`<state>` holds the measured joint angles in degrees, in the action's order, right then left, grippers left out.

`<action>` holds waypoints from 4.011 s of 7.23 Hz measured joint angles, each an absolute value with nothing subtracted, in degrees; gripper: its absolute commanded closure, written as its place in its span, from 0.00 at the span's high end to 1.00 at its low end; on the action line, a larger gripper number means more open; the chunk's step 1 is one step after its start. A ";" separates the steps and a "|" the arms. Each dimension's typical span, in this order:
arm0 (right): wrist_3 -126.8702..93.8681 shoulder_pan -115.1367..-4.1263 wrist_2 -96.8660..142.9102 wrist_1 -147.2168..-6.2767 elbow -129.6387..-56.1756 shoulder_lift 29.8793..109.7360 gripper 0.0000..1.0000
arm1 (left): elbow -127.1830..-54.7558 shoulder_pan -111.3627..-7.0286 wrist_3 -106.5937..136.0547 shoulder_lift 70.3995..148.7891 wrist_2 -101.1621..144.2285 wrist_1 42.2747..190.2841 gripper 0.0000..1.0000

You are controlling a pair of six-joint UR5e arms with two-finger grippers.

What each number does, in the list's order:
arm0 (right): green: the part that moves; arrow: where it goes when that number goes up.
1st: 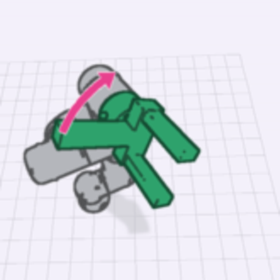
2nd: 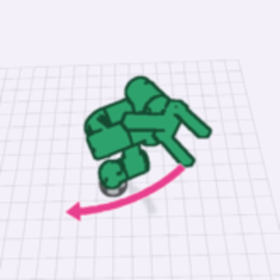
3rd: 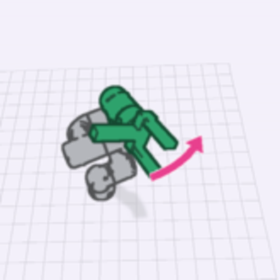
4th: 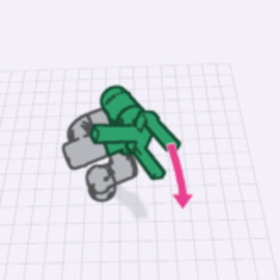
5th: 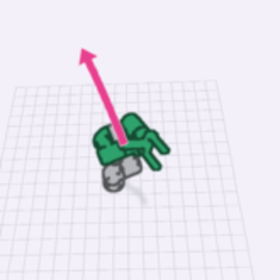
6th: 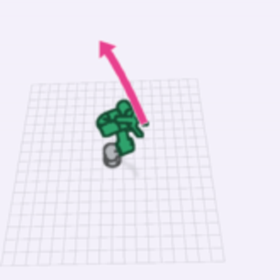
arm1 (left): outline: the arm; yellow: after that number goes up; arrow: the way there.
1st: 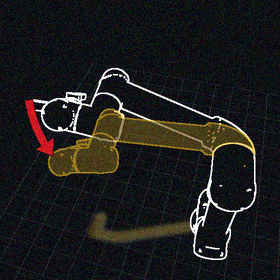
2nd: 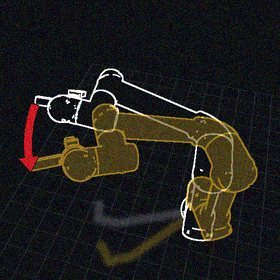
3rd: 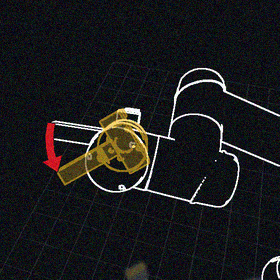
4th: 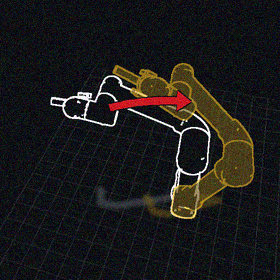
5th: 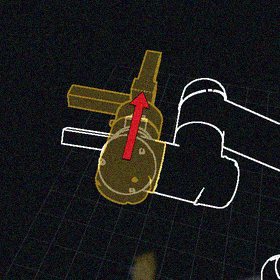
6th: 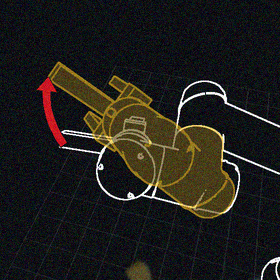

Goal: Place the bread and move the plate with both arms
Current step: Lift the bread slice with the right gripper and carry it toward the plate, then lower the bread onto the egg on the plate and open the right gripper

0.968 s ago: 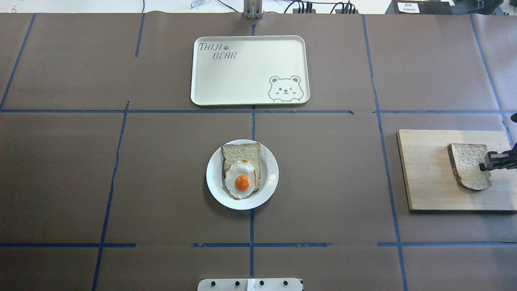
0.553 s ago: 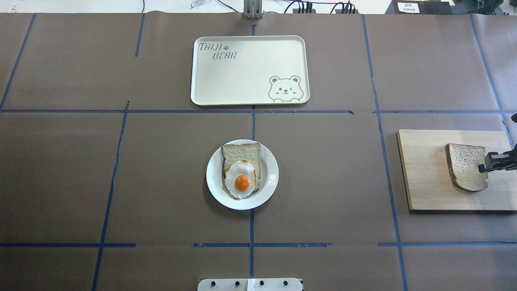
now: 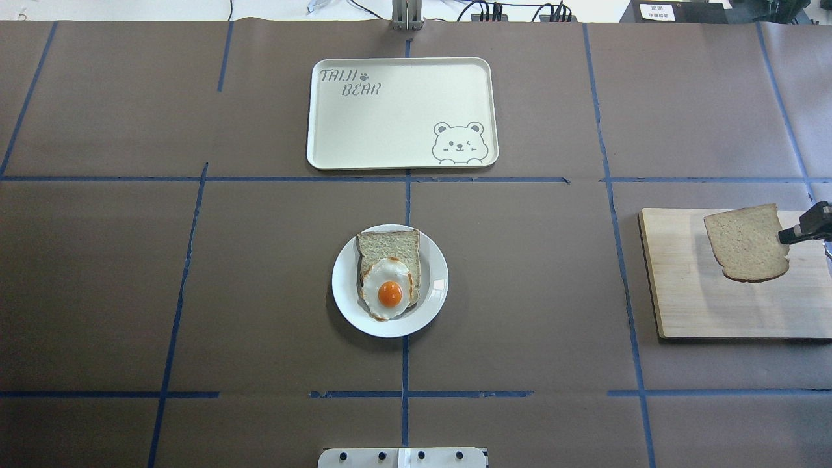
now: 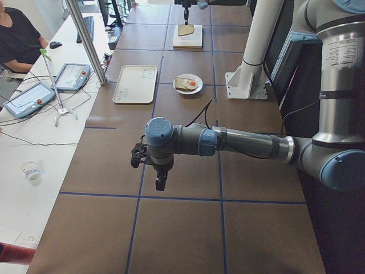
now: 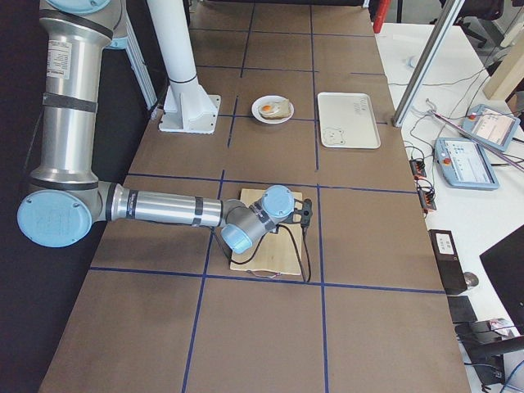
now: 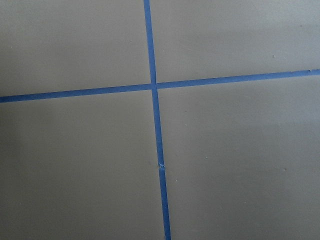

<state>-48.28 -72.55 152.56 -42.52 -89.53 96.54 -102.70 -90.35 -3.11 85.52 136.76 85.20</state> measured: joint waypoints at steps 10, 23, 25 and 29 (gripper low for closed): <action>-89.47 -44.19 121.67 -37.01 -103.57 72.25 0.00 | -101.71 -90.35 -2.99 85.52 136.88 85.16 1.00; -78.97 -22.99 99.14 -32.54 -93.09 66.00 0.99 | -100.85 -90.27 -3.04 85.54 136.85 85.25 1.00; -79.31 -23.13 99.08 -32.54 -92.86 65.89 1.00 | -101.02 -90.27 -3.00 85.59 136.90 85.25 1.00; -79.32 -29.47 102.58 -39.73 -95.69 66.16 1.00 | -103.51 -88.62 -2.94 86.24 137.07 86.54 1.00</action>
<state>-79.32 -29.47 102.58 -39.73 -95.69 66.16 -103.51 -88.62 -2.94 86.24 137.07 86.54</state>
